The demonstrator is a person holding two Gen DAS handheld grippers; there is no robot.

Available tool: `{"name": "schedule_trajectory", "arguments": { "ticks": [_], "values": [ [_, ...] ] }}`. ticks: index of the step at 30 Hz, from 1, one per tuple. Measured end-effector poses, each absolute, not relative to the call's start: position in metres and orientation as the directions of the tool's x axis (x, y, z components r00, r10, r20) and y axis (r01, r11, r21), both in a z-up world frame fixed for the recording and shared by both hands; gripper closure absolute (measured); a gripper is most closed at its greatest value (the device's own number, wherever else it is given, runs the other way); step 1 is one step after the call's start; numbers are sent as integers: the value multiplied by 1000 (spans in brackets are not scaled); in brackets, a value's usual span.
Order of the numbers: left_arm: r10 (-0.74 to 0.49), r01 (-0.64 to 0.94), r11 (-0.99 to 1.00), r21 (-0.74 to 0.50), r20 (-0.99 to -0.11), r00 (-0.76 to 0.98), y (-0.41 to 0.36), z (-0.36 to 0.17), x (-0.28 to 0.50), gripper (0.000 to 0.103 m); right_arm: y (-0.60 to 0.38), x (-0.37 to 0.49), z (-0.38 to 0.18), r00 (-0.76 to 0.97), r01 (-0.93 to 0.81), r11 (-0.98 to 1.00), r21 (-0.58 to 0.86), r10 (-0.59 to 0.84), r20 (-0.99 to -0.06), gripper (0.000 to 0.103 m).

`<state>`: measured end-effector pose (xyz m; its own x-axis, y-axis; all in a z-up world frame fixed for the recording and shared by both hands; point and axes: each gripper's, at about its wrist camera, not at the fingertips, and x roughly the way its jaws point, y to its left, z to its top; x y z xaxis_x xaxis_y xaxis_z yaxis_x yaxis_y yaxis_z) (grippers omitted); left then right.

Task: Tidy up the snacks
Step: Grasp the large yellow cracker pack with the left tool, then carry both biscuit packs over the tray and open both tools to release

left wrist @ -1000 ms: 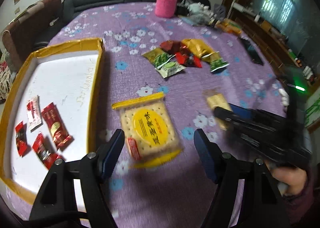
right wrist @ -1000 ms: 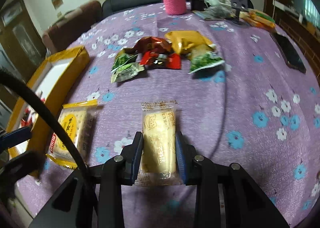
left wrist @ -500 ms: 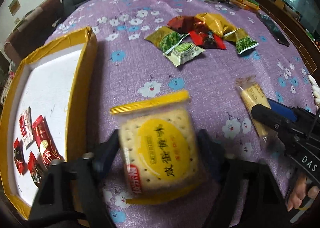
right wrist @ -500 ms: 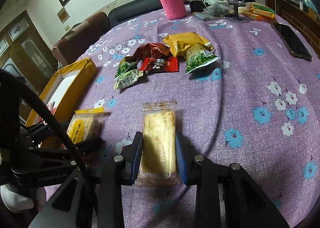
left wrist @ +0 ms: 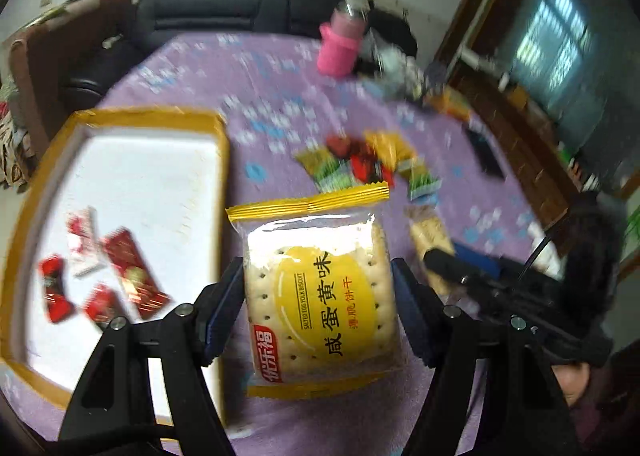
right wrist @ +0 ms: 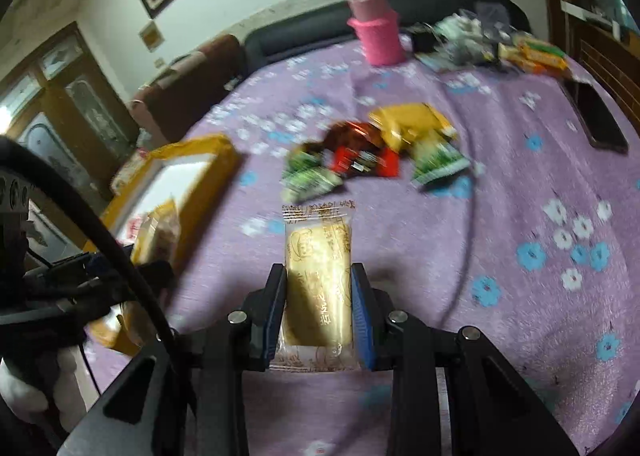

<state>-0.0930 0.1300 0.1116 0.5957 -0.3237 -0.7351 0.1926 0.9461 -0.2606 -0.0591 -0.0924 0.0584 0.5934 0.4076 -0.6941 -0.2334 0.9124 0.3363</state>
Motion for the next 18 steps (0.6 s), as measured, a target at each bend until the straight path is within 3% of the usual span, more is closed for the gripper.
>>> {"name": "schedule_trajectory", "arguments": {
  "ticks": [9,18],
  "values": [
    [-135,16,984,-175,-698,703,229,159,-70,31,-27,-50,109,565,-397,847,353,529,-634,72],
    [-45,-107,983,-148,-764,644,277,116,-4,31,67,-1,109,477,-495,801,337,575,-665,73]
  ]
}}
